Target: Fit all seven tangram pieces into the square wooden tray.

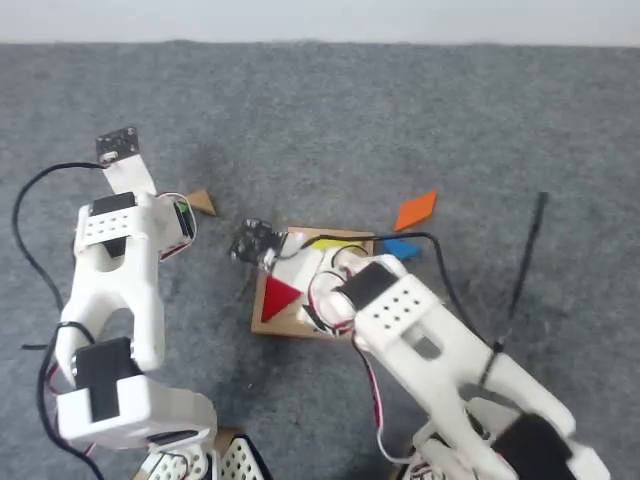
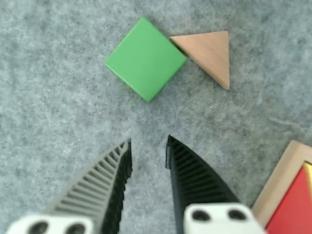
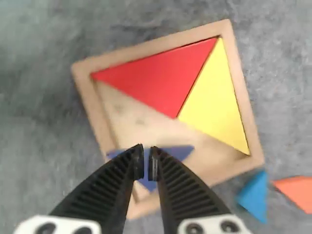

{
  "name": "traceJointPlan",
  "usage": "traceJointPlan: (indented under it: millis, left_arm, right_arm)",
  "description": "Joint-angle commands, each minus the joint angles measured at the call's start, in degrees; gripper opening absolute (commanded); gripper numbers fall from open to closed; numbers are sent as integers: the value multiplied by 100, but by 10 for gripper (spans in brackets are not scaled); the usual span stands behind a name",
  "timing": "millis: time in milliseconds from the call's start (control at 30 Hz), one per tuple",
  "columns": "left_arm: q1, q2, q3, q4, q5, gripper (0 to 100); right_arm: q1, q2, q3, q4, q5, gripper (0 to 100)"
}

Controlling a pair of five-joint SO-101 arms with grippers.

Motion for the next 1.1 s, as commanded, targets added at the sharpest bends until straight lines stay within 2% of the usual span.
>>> traceJointPlan:
  millis: [0,133,300,567,733,900,1067]
  left_arm:
    - [-44,-387,-66,18,-26,111]
    - [-44,-387,-57,18,-26,111]
    - [-44,-387,-57,18,-26,111]
    - [-44,-387,-57,18,-26,111]
    - [-44,-387,-66,18,-35,111]
    - [-44,-387,-75,18,-44,111]
    - [-88,-396,-92,62,-9,111]
  right_arm:
    - [57,585,-167,-629,-466,23]
    - [84,1191,-193,-699,-457,23]
    - [523,1323,-229,-690,-448,23]
    - [857,1376,-985,497,-448,26]
    - [840,1174,-1046,611,-448,24]
    - [1086,356,-976,875,-448,24]
    - [1525,-602,9,-84,-457,24]
